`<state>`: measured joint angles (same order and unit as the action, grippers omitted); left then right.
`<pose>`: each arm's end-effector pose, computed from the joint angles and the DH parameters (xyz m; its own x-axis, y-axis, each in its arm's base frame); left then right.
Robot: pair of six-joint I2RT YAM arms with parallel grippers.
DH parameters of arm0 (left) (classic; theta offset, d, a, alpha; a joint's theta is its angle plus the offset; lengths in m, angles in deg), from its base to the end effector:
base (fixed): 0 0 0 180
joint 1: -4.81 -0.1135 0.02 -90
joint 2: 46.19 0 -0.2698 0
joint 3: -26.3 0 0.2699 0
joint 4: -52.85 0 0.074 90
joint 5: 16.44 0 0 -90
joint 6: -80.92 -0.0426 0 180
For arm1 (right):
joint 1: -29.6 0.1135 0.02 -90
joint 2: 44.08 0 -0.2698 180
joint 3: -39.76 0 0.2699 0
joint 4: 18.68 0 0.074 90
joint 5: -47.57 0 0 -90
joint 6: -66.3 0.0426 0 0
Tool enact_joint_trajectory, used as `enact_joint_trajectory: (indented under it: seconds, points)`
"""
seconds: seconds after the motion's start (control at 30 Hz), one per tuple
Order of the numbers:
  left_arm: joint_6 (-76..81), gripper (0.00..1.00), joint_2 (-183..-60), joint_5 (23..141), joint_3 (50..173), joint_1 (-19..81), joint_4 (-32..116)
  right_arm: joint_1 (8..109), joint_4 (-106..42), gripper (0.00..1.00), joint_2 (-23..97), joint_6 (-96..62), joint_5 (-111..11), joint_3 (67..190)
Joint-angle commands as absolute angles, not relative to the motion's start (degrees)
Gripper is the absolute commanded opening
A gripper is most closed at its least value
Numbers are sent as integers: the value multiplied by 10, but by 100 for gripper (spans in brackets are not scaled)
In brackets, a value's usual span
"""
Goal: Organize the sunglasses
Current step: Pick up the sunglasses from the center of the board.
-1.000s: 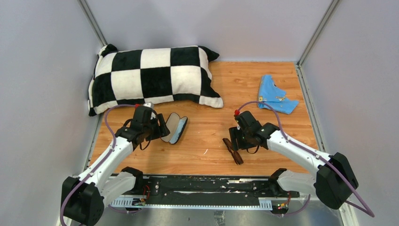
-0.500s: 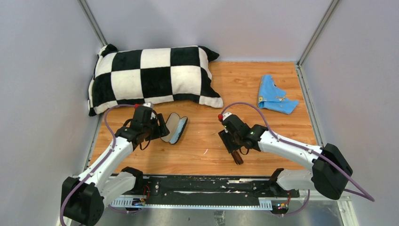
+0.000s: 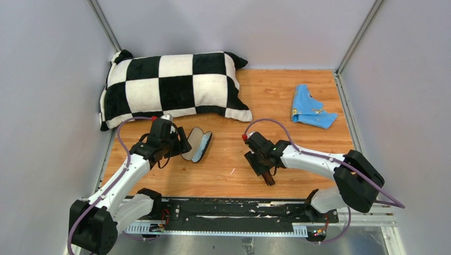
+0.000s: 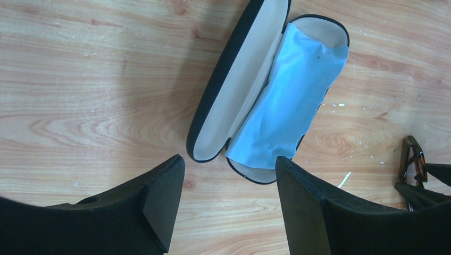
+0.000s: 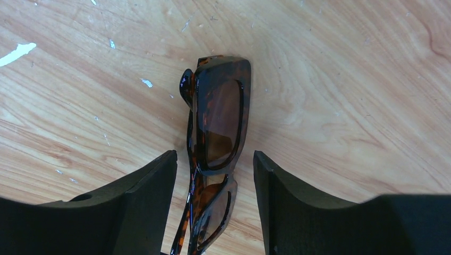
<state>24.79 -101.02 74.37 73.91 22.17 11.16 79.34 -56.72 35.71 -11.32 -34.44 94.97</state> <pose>0.1993 -0.0629 0.2123 -0.7685 -0.3436 -0.5398 -0.1458 0.9154 -0.3751 0.1797 0.2030 0.1636 -0.7137 -0.5142 -0.4757 -0.5748 0.8180 -0.0220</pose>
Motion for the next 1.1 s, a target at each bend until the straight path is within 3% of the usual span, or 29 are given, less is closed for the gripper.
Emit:
enact_joint_trajectory:
  seconds: [0.0, 0.37, 0.73, 1.07]
  points:
    - [252, 70, -1005, 736, 750, 219, 110, 808, -575, 61, 374, -114, -341, 959]
    - [249, 70, -1003, 736, 750, 219, 108, 826, -591, 56, 411, -96, -302, 974]
    - [250, 70, -1006, 738, 747, 219, 114, 827, -600, 54, 369, -66, -308, 952]
    - [253, 70, -1009, 744, 746, 219, 117, 826, -601, 45, 384, -65, -306, 955]
